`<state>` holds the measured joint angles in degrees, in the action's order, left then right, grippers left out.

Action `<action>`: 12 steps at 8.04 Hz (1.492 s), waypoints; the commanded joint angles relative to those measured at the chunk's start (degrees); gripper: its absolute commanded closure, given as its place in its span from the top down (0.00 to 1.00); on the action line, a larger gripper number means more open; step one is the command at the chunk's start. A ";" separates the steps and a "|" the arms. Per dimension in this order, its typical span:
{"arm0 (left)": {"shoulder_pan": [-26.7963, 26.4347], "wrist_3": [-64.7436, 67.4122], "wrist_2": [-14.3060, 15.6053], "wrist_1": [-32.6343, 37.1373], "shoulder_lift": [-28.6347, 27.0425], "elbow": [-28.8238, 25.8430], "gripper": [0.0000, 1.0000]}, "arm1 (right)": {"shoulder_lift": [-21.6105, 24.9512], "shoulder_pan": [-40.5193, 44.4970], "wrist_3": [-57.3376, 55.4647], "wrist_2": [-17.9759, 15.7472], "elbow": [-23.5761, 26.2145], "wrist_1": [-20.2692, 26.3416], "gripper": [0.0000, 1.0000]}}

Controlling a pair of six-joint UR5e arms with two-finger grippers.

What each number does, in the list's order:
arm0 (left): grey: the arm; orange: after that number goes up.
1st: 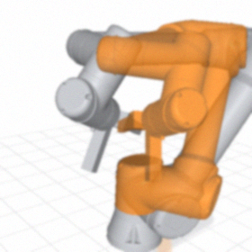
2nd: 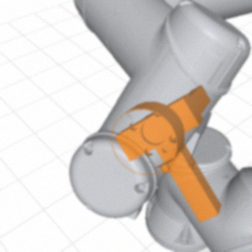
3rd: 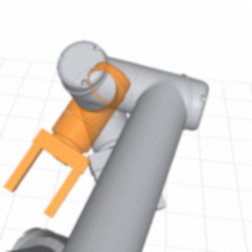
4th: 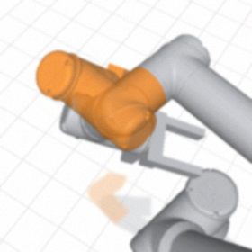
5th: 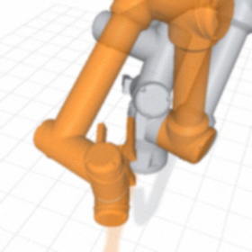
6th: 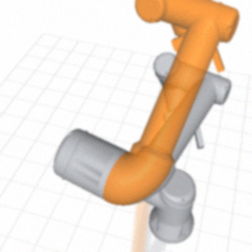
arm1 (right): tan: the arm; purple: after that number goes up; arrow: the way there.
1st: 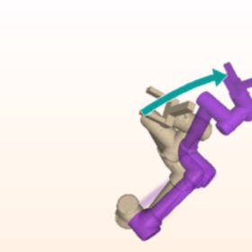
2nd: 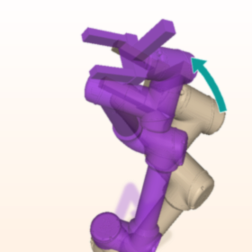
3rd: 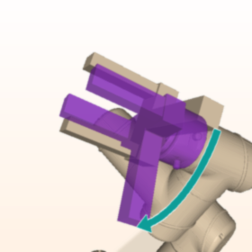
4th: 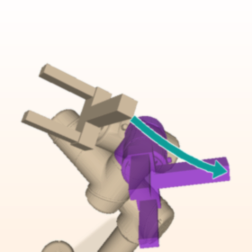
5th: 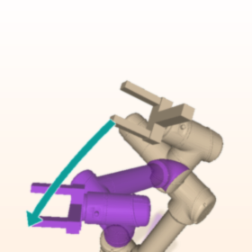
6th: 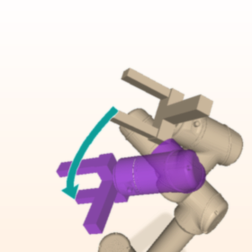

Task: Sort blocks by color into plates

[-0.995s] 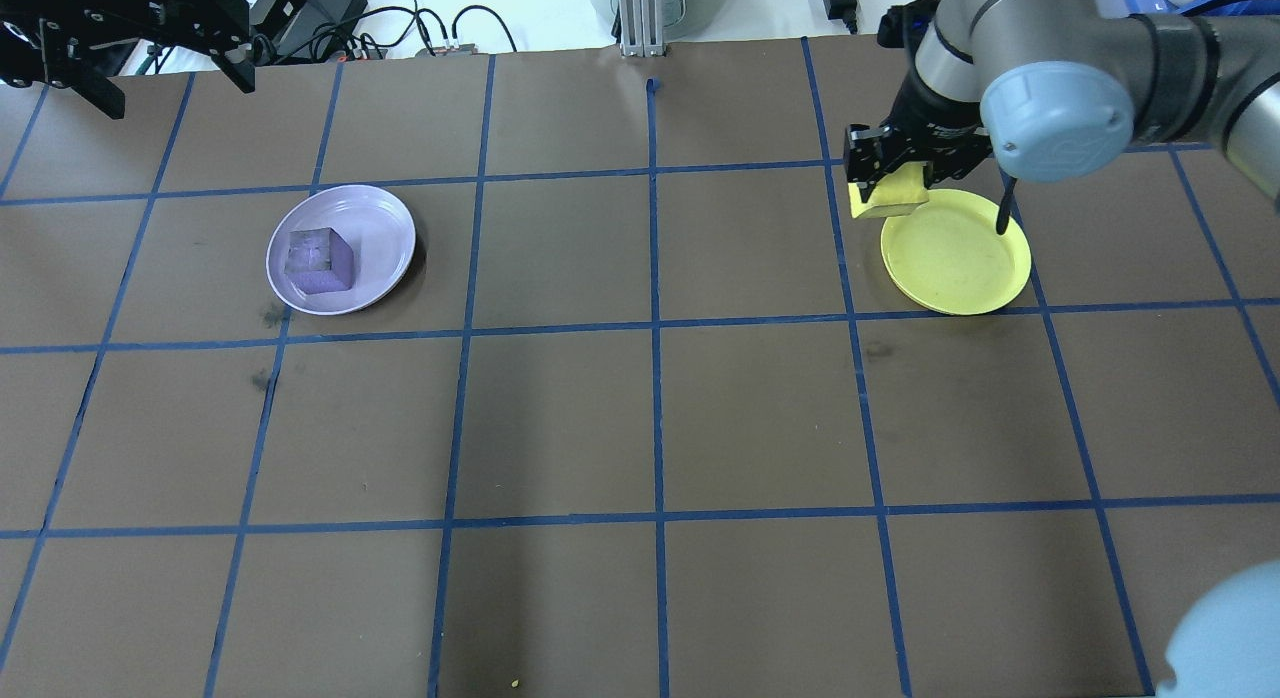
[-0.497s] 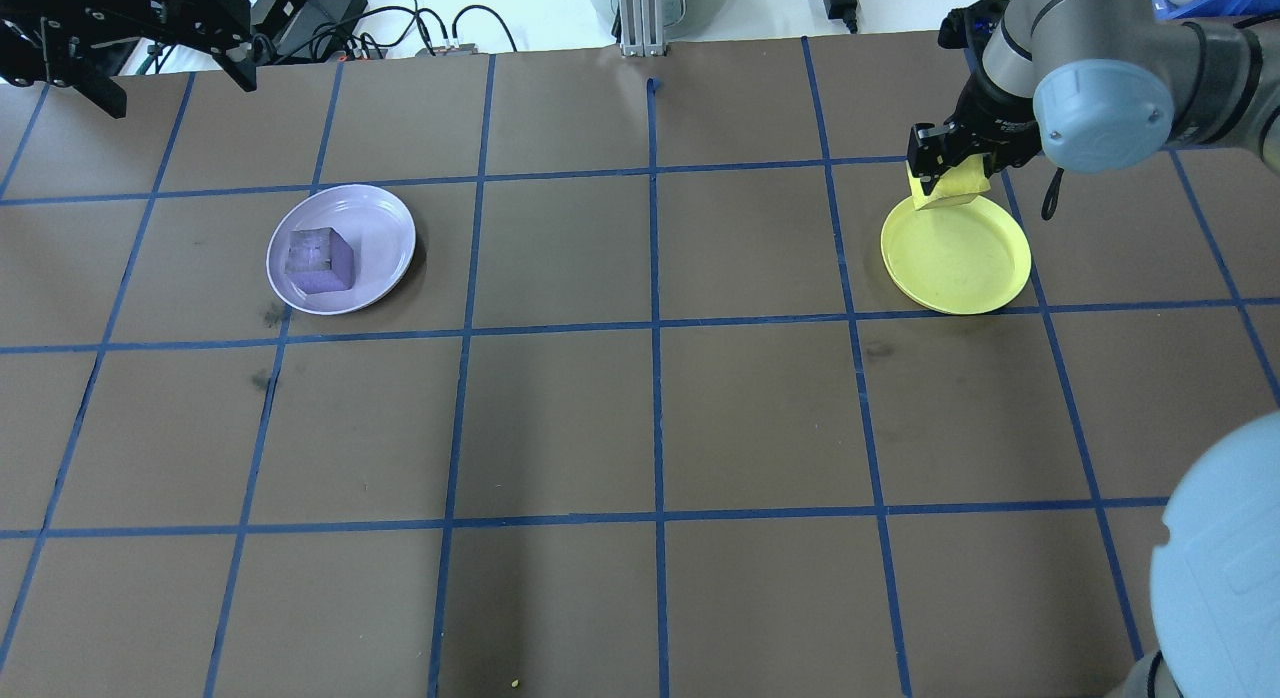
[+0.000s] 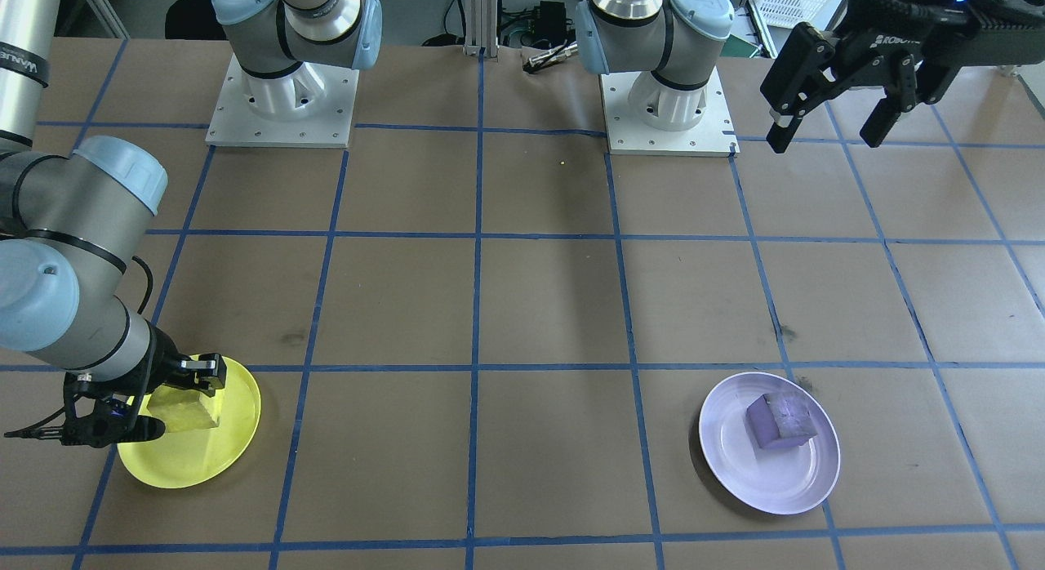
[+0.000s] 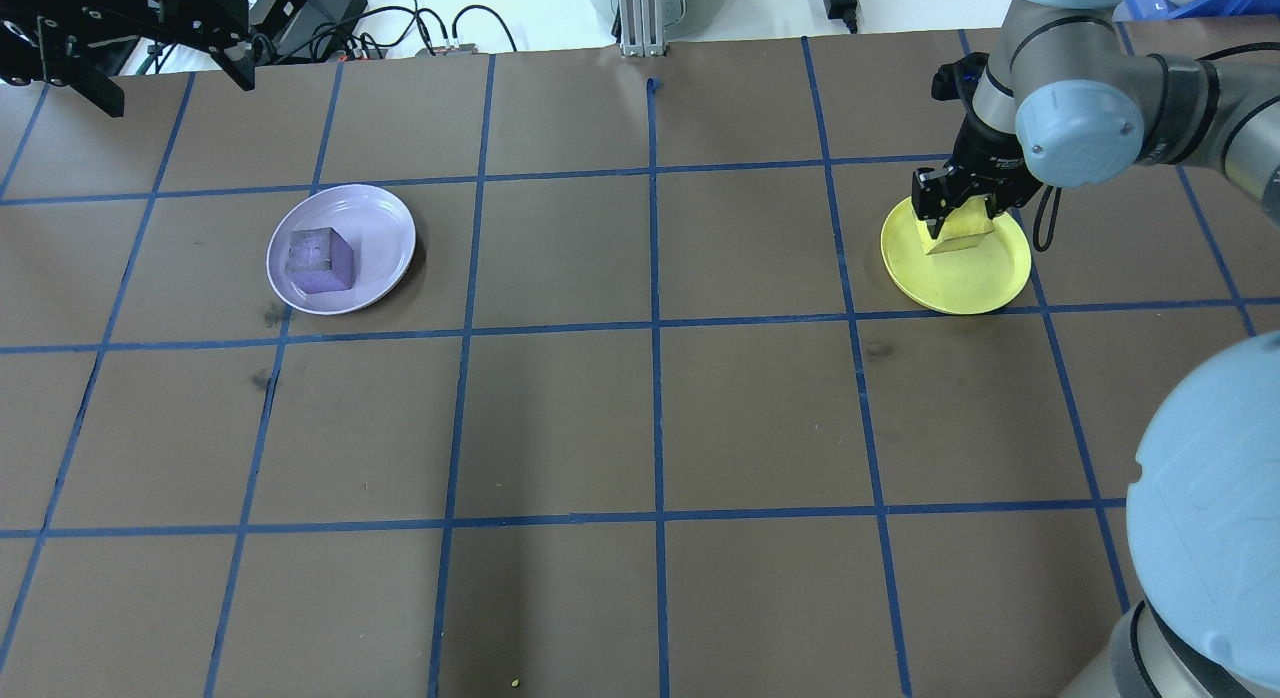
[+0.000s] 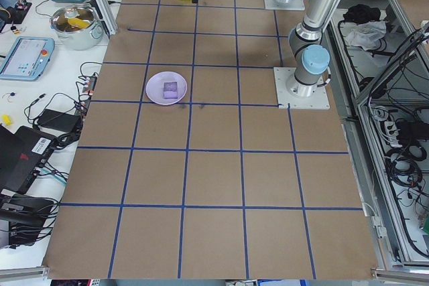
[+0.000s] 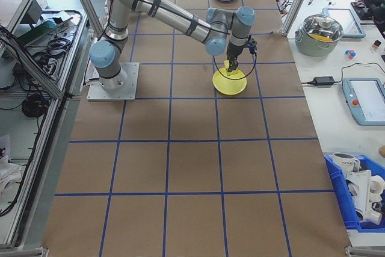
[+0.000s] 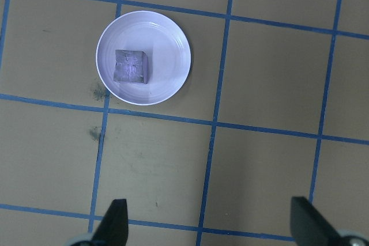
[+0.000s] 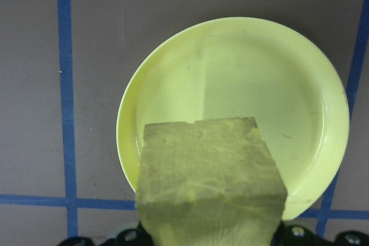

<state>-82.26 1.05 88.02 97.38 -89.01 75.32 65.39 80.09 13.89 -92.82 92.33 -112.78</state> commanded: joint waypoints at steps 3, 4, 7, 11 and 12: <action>-0.18 0.00 0.31 -0.09 -0.03 0.00 1.00 | -0.96 -0.11 4.75 -1.04 -0.31 1.07 0.99; -0.18 0.00 0.13 0.00 -0.03 0.00 1.00 | -0.79 -0.02 4.66 -1.13 -0.48 0.89 1.00; -0.18 0.00 -0.04 0.00 -0.03 0.00 1.00 | 1.31 -0.02 4.48 -3.15 -3.19 1.24 1.00; -0.26 0.00 -0.13 0.00 0.15 0.00 1.00 | 14.12 0.59 -3.11 -2.27 -4.35 9.90 1.00; -0.35 0.17 -0.22 0.00 0.15 0.00 1.00 | 17.20 1.73 -8.47 -1.06 -4.35 13.16 1.00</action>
<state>-82.52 1.06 87.92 97.38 -88.92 75.32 76.99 80.63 13.80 -95.17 88.02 -105.93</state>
